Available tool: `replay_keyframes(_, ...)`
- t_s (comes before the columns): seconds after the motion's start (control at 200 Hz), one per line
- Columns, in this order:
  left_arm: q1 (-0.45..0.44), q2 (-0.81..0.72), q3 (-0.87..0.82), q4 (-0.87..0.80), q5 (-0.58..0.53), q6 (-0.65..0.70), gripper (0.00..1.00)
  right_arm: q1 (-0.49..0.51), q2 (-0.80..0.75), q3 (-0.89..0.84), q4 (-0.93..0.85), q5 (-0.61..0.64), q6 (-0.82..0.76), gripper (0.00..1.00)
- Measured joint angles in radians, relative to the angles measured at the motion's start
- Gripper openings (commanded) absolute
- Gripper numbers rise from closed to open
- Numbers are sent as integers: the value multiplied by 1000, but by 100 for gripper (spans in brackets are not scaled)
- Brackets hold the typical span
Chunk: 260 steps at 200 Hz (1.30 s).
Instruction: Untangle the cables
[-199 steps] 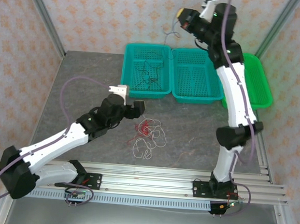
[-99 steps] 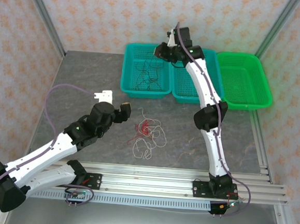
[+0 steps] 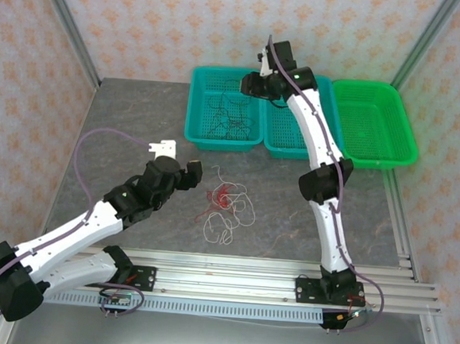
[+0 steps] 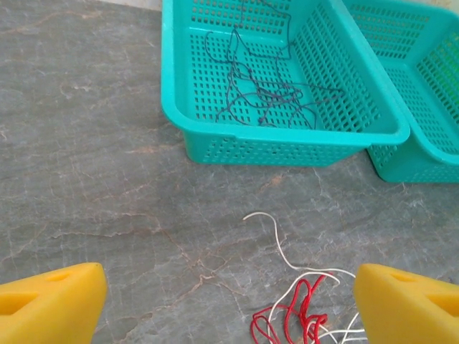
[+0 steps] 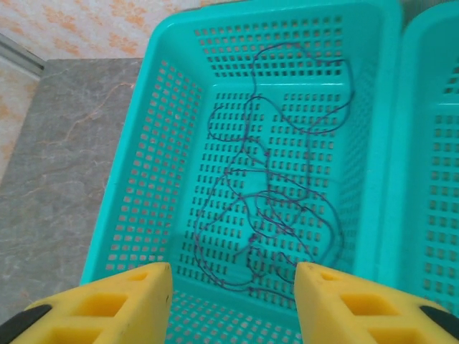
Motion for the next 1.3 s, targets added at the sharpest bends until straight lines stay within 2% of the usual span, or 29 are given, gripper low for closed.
replay_keyframes(0.115, 3, 70, 18, -1, 49, 0, 90, -9, -79, 0, -79, 58, -41, 52)
replay_keyframes(0.21, 6, 140, 40, 0, 98, 0, 90, -19, -148, -3, -156, 88, -83, 61)
replay_keyframes(0.26, 6, 170, 43, 3, 124, -3, 89, -24, -212, -60, -174, 98, -113, 65)
replay_keyframes(0.415, 6, 235, 43, 12, 192, -19, 87, -29, -503, -405, -182, 127, -161, 71)
replay_keyframes(0.52, 6, 261, 44, 13, 214, -38, 85, -28, -715, -675, -121, 153, -153, 73)
replay_keyframes(0.676, 6, 275, 51, -21, 241, -133, 76, -28, -977, -1067, 57, 161, -64, 73)
replay_keyframes(0.751, 6, 264, 43, -38, 264, -214, 68, -28, -1059, -1241, 152, 144, 6, 72)
replay_keyframes(0.881, 6, 193, -29, -52, 317, -389, 57, -13, -1105, -1468, 302, 109, 107, 72)
replay_keyframes(0.996, 6, 139, -109, -68, 377, -558, 55, 16, -1098, -1618, 414, 65, 177, 72)
replay_keyframes(1.186, 16, 95, -196, -88, 461, -736, 54, 23, -1064, -1692, 536, -1, 245, 72)
replay_keyframes(1.301, 48, 78, -288, -21, 518, -843, 53, 29, -1037, -1712, 615, -50, 277, 72)
